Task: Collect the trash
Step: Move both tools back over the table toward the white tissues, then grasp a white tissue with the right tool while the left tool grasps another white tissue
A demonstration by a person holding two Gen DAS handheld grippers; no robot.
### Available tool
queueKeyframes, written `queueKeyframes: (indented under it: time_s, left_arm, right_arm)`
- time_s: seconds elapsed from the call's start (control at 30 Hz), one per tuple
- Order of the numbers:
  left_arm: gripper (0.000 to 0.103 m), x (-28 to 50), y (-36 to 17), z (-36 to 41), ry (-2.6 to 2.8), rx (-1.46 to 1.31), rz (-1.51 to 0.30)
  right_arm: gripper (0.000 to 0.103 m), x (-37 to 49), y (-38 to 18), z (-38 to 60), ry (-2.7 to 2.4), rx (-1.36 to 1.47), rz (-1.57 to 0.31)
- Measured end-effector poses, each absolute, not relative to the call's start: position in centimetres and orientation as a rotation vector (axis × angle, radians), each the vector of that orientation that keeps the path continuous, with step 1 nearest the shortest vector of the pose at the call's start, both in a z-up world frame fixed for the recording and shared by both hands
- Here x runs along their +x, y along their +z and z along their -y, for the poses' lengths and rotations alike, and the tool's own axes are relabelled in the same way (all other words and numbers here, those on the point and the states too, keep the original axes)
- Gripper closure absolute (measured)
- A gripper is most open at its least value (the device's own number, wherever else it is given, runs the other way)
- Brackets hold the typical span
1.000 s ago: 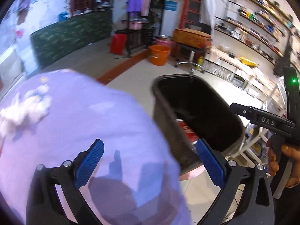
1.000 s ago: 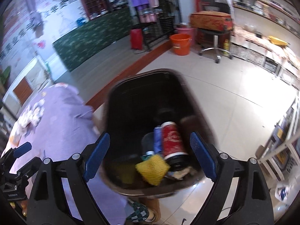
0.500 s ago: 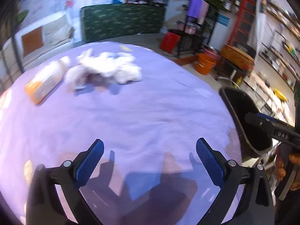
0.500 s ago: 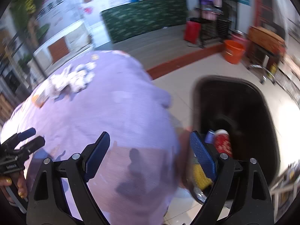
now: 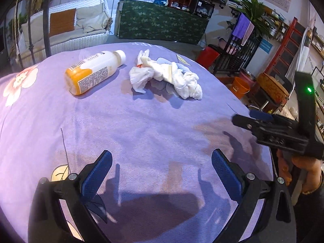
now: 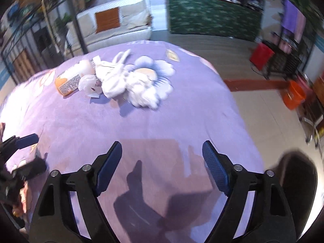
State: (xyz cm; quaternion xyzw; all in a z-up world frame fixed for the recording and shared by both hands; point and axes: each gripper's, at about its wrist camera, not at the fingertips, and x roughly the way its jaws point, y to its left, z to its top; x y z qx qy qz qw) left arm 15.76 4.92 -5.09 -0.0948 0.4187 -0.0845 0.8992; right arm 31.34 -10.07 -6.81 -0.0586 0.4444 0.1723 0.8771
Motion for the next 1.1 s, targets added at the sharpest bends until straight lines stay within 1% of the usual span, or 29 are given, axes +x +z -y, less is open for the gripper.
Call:
queueKeyframes:
  time_s: [0.07,0.13,0.27,0.3,0.37,0.43,0.47,0.5,0.6,0.8,1.1]
  left_arm:
    - [0.007,15.9,-5.2,-5.4,-0.168,-0.193,-0.868]
    - [0.007,16.0,-5.2,-5.8,-0.160,-0.188,-0.869]
    - [0.007,16.7,-5.5,-6.7,-0.158,-0.200,-0.874]
    - [0.007,16.8,-5.5,-6.8,-0.158,-0.205,-0.875]
    - [0.007,17.0,-5.7,-7.0,-0.162,-0.213,-0.878]
    - [0.007,17.2,-5.8,-7.0,-0.167,-0.211,-0.882]
    - [0.007,17.3,-5.8,-7.0,-0.167,-0.208,-0.884]
    - [0.007,17.3,-5.9,-7.0,-0.168,-0.206,-0.886]
    - [0.007,17.6,-6.1,-7.0,-0.172,-0.209,-0.892]
    - [0.008,18.7,-6.0,-6.3,-0.184,-0.204,-0.891]
    - [0.025,23.5,-6.3,-3.6,-0.227,-0.215,-0.908]
  right_arm:
    - [0.029,33.2,-7.2,8.1,0.379,-0.176,-0.934]
    - [0.031,34.6,-7.5,6.8,0.385,-0.211,-0.938]
    - [0.039,38.0,-8.5,4.7,0.388,-0.276,-0.943]
    - [0.044,38.6,-8.8,4.2,0.388,-0.296,-0.944]
    - [0.049,39.5,-9.4,3.5,0.396,-0.328,-0.950]
    - [0.059,39.9,-9.7,2.9,0.418,-0.341,-0.949]
    - [0.070,39.9,-9.7,2.8,0.427,-0.341,-0.950]
    - [0.073,39.7,-9.8,2.7,0.442,-0.335,-0.956]
    - [0.076,38.8,-9.3,3.0,0.431,-0.331,-0.944]
    - [0.077,36.6,-7.7,5.8,0.383,-0.267,-0.928]
    - [0.077,32.9,-5.4,10.4,0.311,-0.175,-0.890]
